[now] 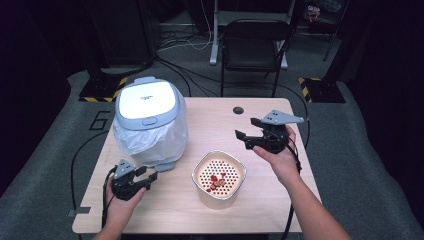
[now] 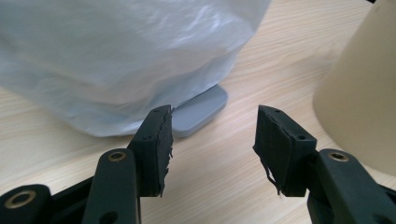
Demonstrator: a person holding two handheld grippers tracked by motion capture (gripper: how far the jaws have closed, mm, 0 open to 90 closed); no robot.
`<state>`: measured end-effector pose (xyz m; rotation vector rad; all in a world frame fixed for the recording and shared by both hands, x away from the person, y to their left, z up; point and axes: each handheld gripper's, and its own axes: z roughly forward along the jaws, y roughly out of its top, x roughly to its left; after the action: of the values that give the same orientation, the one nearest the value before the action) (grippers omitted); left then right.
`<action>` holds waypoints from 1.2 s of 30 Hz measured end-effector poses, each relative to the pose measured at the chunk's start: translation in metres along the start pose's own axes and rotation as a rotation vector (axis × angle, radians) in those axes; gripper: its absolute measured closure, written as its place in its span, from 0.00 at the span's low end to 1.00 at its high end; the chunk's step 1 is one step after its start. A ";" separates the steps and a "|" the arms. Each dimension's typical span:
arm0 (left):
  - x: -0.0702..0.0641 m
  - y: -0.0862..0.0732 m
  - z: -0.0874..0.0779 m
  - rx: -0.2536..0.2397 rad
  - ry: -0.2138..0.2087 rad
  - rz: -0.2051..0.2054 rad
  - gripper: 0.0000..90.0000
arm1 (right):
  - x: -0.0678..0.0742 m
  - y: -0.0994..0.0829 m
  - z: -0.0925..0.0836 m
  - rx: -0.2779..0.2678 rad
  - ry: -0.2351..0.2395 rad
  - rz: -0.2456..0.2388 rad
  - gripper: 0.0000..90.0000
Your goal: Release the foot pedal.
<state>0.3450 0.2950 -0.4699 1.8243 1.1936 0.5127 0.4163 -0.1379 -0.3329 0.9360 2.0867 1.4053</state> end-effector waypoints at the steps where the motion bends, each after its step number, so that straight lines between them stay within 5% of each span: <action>1: 0.002 -0.002 -0.001 -0.001 0.007 -0.009 0.52 | -0.002 -0.003 -0.002 -0.002 -0.010 -0.003 0.31; 12: 0.025 -0.014 -0.005 -0.006 0.038 -0.070 0.51 | -0.020 -0.042 -0.013 0.014 -0.102 0.007 0.31; 24: 0.029 -0.020 -0.004 0.004 0.077 -0.033 0.50 | -0.035 -0.094 -0.030 0.005 -0.189 0.118 0.32; 28: 0.032 -0.021 -0.004 0.000 0.073 -0.041 0.50 | -0.039 -0.123 -0.038 0.047 -0.246 0.160 0.32; 36: 0.039 -0.025 -0.005 -0.003 0.094 -0.055 0.49 | -0.038 -0.156 -0.041 0.086 -0.278 0.192 0.32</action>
<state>0.3467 0.3355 -0.4925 1.7757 1.3021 0.5739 0.3693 -0.2307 -0.4625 1.3156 1.9011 1.2008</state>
